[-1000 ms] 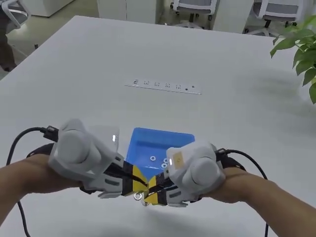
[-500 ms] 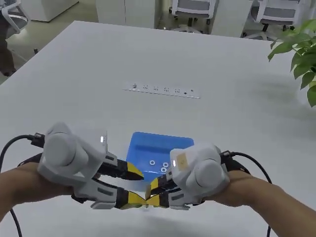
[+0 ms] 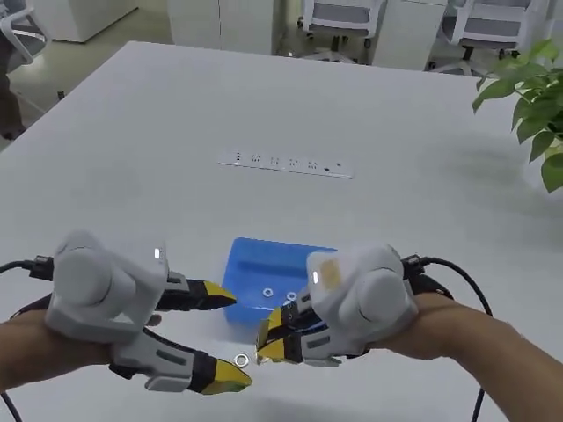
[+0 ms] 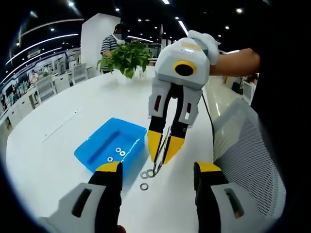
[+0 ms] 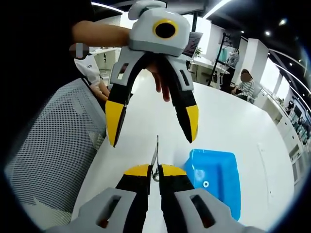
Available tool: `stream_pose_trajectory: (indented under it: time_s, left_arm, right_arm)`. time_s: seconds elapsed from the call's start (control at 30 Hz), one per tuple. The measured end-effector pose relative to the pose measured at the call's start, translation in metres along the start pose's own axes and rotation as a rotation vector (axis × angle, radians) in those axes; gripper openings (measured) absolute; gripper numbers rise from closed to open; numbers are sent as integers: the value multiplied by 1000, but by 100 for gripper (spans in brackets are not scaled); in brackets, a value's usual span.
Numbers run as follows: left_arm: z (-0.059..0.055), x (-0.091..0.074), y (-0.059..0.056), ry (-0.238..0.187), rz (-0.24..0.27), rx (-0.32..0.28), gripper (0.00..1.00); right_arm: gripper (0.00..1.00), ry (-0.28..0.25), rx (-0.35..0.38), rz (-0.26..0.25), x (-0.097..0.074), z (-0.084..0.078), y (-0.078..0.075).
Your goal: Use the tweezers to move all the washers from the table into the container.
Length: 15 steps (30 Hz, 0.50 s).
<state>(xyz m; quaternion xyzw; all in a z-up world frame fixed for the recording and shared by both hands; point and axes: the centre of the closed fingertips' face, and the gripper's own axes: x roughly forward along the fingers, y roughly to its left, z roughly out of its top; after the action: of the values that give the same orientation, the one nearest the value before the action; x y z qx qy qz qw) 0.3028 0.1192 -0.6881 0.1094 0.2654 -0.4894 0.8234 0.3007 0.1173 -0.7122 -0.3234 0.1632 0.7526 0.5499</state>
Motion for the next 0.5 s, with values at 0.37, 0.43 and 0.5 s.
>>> stream_pose_trajectory:
  time_s: [0.37,0.43,0.5]
  left_arm:
    - [3,-7,11,-70,58,-36,77]
    - [4,-7,13,-76,63,-34,78]
    - [4,-7,13,-78,66,-33,79]
  right_arm:
    - [7,5,-20,-9,-16,11,-9]
    - [7,1,-21,-14,-18,13,-13]
    - [7,-2,-20,-17,-20,15,-16]
